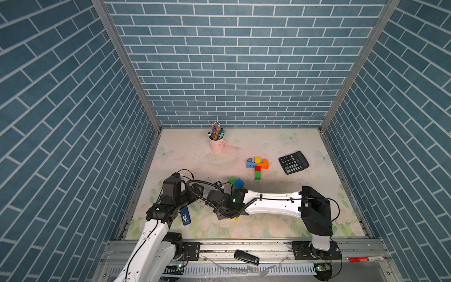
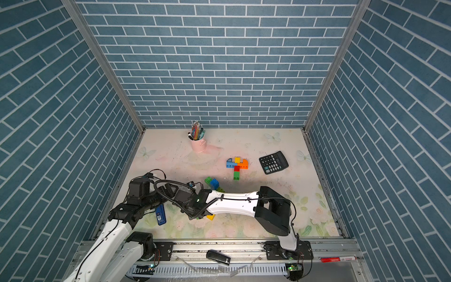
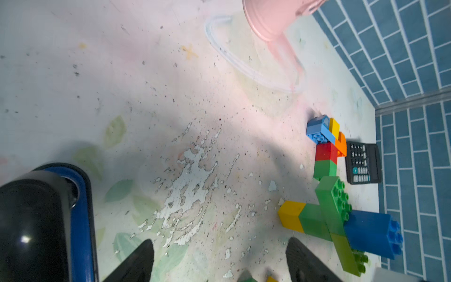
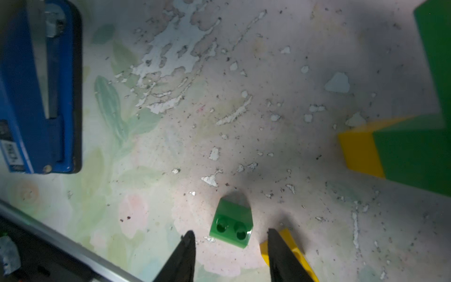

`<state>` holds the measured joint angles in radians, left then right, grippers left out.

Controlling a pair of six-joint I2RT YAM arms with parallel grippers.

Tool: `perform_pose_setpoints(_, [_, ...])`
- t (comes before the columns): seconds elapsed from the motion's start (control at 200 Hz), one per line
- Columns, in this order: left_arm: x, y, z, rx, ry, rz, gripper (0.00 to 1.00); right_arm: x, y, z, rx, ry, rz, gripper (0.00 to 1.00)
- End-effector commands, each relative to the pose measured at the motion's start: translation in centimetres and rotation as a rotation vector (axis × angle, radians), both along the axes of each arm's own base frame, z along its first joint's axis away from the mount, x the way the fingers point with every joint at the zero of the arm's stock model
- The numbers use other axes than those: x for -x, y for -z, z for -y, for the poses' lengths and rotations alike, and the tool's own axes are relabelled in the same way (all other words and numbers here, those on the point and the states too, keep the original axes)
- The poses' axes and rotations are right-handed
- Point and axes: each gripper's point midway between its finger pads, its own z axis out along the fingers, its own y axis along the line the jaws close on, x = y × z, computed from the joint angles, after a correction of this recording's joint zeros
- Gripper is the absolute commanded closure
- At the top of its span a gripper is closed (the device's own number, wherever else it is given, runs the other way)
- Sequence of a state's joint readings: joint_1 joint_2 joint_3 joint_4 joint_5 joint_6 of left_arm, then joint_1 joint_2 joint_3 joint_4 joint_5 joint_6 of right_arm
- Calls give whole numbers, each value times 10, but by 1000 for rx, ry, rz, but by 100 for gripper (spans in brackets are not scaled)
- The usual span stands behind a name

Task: Assemble a fork with lego
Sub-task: Pick up the lego brick from the center of the board.

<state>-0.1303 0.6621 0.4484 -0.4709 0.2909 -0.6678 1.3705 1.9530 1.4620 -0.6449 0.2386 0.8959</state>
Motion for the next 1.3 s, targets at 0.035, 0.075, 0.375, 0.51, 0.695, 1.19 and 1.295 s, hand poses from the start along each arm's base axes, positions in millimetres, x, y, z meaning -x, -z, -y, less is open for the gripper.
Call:
perform_pose_setpoints(0.035, [13, 9, -16, -25, -80, -34, 13, 0, 16, 5, 43, 156, -18, 49])
perform_pose_setpoints(0.075, [16, 10, -17, -27, -80, -35, 13, -1, 18, 6, 60, 170, -18, 49])
perform_pose_setpoints(0.375, [15, 10, -12, -6, -62, -25, 14, -5, 20, 7, 81, 217, -12, 55])
perform_pose_setpoints(0.51, [13, 10, -11, -11, -51, -23, 14, -2, 22, 3, 83, 210, -32, 59])
perform_pose_setpoints(0.695, [12, 9, -11, -14, -45, -19, 14, 2, 26, 13, 114, 233, -54, 52])
perform_pose_setpoints(1.19, [11, 9, -10, -13, -37, -16, 14, 7, 33, 19, 121, 253, -96, 59])
perform_pose_setpoints(1.295, [12, 9, -10, -13, -36, -16, 14, 7, 35, 19, 119, 255, -103, 61])
